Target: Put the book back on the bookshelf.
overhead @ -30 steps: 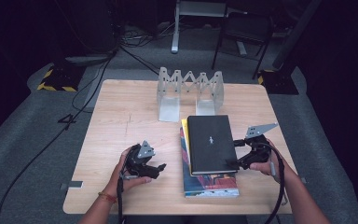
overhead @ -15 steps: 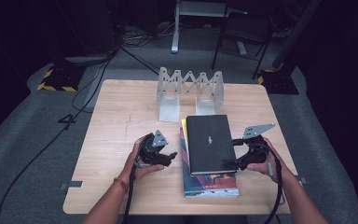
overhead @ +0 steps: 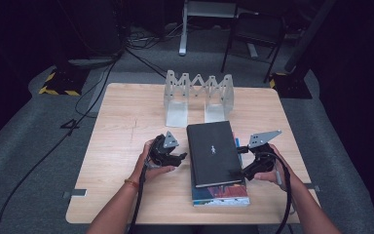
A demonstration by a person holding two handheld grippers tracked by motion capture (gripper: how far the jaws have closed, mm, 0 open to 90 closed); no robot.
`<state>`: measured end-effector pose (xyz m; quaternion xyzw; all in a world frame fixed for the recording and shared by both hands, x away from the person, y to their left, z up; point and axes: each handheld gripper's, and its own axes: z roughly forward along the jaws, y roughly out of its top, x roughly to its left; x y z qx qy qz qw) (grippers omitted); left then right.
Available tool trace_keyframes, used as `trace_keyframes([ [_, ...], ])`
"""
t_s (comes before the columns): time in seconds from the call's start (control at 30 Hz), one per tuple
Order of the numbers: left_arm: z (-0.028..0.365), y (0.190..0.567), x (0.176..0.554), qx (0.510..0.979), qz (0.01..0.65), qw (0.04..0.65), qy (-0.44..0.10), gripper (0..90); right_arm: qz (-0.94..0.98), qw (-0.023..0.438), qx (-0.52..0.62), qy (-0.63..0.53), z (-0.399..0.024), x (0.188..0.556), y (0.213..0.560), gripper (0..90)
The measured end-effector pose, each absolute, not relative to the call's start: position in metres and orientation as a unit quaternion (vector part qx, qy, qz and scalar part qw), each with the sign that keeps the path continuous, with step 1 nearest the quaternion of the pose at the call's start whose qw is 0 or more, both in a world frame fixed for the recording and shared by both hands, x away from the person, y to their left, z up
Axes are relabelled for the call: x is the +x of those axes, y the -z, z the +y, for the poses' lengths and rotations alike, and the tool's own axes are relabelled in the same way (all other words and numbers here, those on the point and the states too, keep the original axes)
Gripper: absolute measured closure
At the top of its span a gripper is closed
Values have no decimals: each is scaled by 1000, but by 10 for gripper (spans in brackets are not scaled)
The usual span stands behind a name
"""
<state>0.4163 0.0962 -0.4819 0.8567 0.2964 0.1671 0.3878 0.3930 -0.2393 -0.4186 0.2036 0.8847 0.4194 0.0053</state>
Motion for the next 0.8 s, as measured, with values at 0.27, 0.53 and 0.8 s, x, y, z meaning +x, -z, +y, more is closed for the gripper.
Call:
trace_keyframes([
  [0.27,96,486,432,843,316,408,-155,378,888,-9,190,-418,-230,393,419,63],
  [0.53,99,484,445,834,325,416,-161,401,882,-13,202,-426,-230,398,419,73],
  [0.8,99,484,449,833,319,421,-162,488,875,1,218,-432,-220,411,418,79],
])
